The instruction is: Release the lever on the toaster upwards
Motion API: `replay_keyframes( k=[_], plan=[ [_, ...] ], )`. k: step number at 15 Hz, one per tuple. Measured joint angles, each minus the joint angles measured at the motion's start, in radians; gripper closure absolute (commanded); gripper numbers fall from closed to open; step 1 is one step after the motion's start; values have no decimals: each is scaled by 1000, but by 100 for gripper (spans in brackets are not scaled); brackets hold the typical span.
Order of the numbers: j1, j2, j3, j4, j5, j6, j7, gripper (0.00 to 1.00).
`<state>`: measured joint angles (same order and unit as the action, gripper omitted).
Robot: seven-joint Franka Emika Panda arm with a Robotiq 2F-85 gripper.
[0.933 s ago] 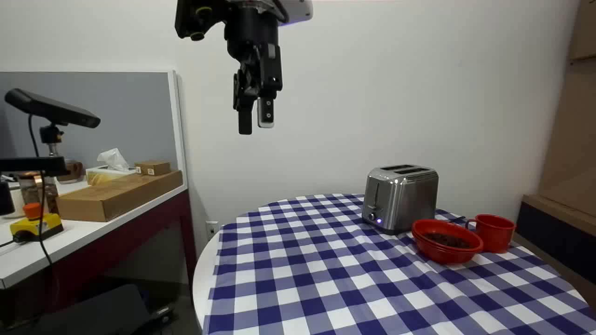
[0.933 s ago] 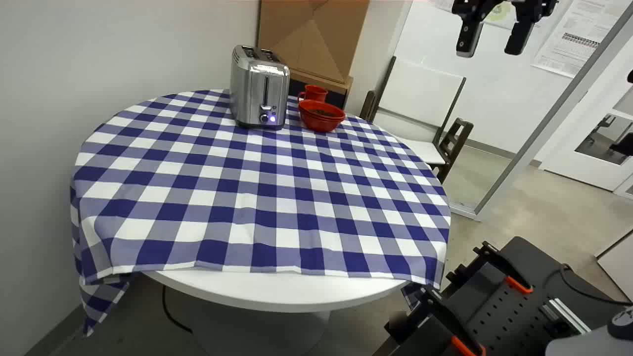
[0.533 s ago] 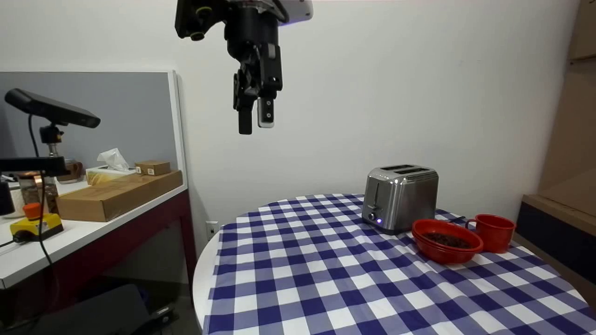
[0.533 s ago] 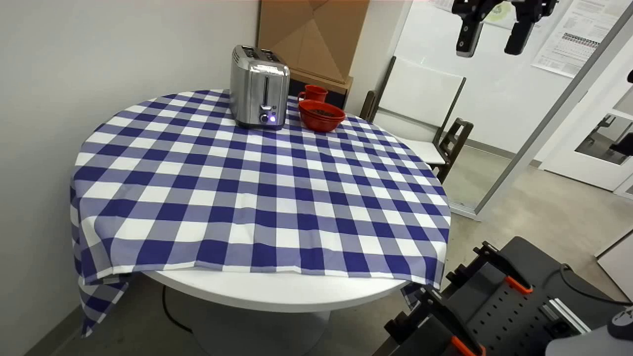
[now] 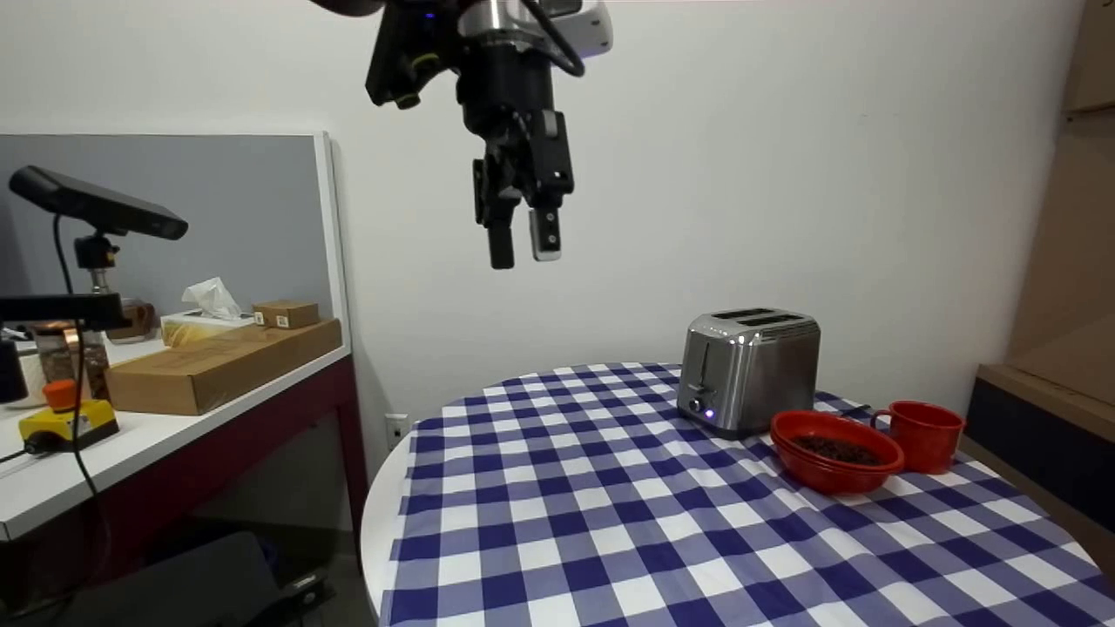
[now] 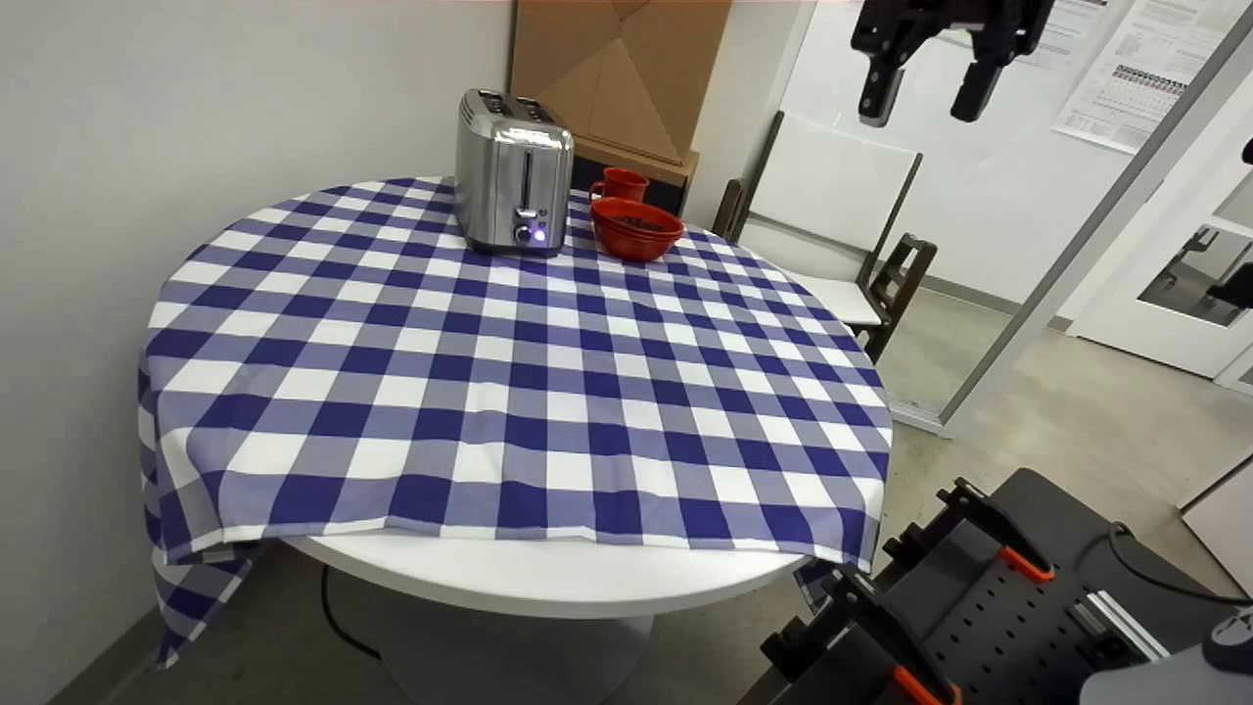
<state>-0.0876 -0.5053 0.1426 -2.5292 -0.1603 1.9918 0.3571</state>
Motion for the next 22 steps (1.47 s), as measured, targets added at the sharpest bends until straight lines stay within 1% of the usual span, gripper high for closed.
replay_keyframes(
  k=[4, 7, 9, 11, 13, 16, 22],
  plan=[
    [-66, 152, -20, -5, -154, 243, 31, 0],
    [-119, 302, -32, 17, -300, 416, 123, 0],
    [-129, 409, -49, 56, -375, 487, 186, 0],
    [-119, 520, -73, 110, -425, 546, 245, 0],
    [-89, 626, -104, 169, -438, 599, 282, 0],
    [-15, 766, -162, 264, -433, 679, 332, 0],
    [158, 966, -279, 427, -399, 795, 423, 0]
  ],
)
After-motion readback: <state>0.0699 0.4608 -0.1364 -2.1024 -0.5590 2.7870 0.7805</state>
